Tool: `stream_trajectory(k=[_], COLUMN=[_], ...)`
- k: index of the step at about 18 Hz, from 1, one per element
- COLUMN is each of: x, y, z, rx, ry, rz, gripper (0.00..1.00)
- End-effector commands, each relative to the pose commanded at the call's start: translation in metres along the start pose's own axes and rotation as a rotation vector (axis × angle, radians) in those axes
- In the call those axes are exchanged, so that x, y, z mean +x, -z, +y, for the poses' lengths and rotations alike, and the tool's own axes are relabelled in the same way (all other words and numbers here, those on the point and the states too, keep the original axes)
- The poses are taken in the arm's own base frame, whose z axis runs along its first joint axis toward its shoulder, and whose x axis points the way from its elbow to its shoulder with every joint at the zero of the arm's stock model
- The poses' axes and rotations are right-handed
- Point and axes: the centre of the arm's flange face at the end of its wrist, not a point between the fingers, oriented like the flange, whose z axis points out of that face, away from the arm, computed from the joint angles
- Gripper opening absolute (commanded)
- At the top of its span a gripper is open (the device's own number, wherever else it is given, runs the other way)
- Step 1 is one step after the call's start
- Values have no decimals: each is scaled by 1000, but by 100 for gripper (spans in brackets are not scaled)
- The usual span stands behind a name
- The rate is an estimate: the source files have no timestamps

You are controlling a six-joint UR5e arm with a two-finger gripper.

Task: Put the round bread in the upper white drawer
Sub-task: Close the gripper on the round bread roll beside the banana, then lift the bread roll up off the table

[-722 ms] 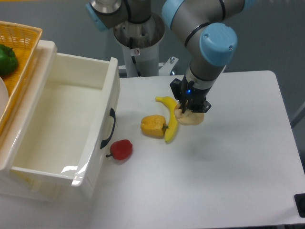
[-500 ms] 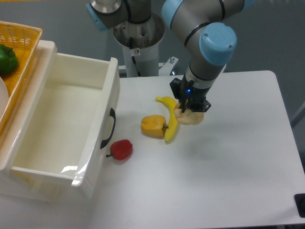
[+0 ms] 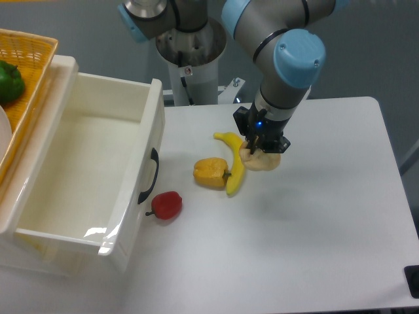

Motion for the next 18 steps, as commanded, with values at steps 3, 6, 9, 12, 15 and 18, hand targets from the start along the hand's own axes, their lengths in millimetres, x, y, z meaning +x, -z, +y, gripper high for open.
stream_trajectory(k=[3, 6, 9, 12, 15, 18], x=[5, 11, 22, 40, 52, 67], y=[8, 18, 37, 58, 71, 81], z=[-1, -5, -10, -16, -23, -32], rx=[16, 58, 132, 212, 277, 313], ry=[6, 38, 123, 208, 233, 257], rz=[-9, -12, -18, -16, -7, 4], gripper=[17, 17, 17, 17, 17, 17])
